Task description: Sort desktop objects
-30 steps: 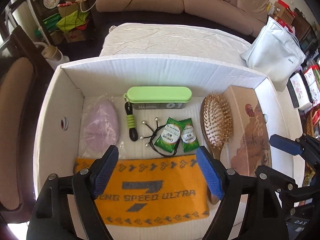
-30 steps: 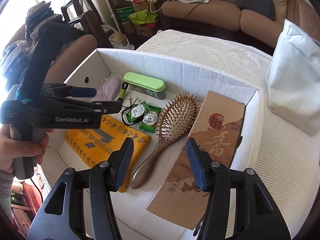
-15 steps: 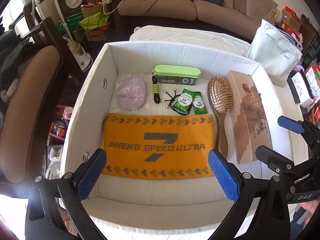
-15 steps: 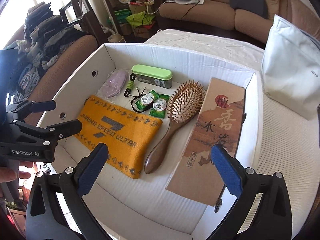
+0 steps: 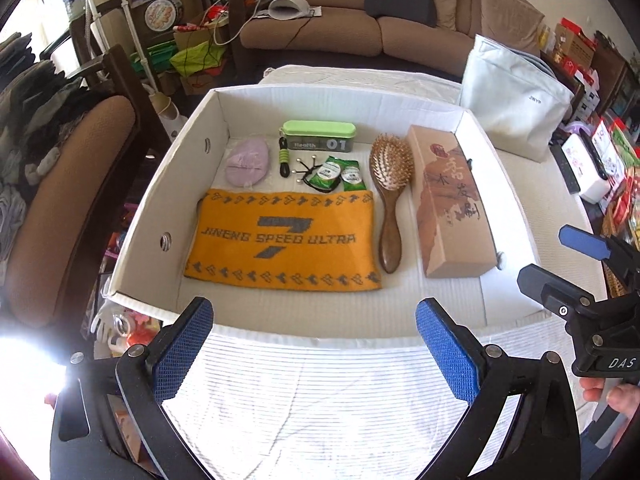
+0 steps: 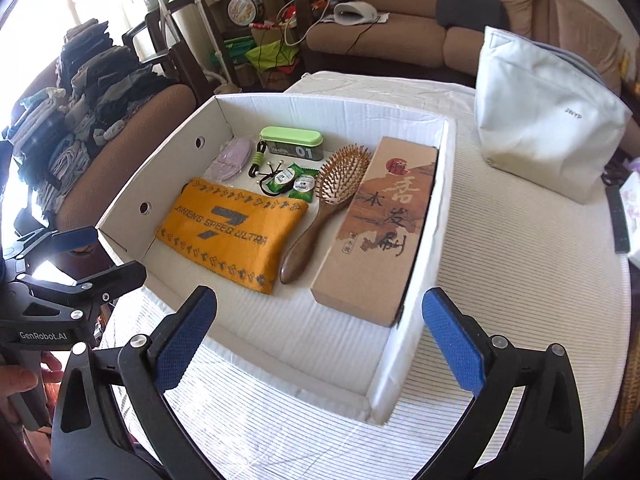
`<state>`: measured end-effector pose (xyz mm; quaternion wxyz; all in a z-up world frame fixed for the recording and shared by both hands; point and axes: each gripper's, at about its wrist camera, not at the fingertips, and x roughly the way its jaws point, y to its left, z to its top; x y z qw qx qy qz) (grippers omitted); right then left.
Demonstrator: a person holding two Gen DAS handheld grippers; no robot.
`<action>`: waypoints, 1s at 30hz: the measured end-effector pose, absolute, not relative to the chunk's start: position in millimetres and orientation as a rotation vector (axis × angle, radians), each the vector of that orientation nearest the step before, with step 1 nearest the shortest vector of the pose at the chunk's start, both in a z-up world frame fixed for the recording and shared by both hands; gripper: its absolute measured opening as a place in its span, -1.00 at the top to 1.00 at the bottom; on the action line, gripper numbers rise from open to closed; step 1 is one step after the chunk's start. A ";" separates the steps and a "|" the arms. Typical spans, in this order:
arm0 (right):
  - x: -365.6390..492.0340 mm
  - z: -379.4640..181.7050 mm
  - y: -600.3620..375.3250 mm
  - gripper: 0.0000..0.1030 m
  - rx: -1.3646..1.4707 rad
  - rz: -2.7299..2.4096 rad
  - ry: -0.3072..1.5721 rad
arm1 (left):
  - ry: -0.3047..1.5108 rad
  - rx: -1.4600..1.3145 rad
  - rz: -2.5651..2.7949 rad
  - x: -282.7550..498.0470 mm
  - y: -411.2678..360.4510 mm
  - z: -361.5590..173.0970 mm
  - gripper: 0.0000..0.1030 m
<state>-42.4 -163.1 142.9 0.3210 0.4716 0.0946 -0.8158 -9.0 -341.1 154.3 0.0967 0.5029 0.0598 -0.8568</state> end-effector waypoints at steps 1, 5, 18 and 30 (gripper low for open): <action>-39.1 144.2 -154.4 -1.00 1.234 -2.154 0.242 | 0.174 1.490 -2.547 -7.0 -332.1 155.6 -1.00; -32.9 147.6 -112.8 -1.00 1.239 -2.190 0.203 | 0.178 1.464 -2.586 0.0 -294.6 160.3 -1.00; -45.2 119.0 32.4 -1.00 1.307 -2.370 0.157 | 0.120 1.442 -2.704 -8.5 -144.3 122.0 -1.00; -84.5 54.8 134.9 -1.00 1.415 -2.459 0.104 | 0.062 1.315 -2.694 -22.2 -72.2 89.9 -1.00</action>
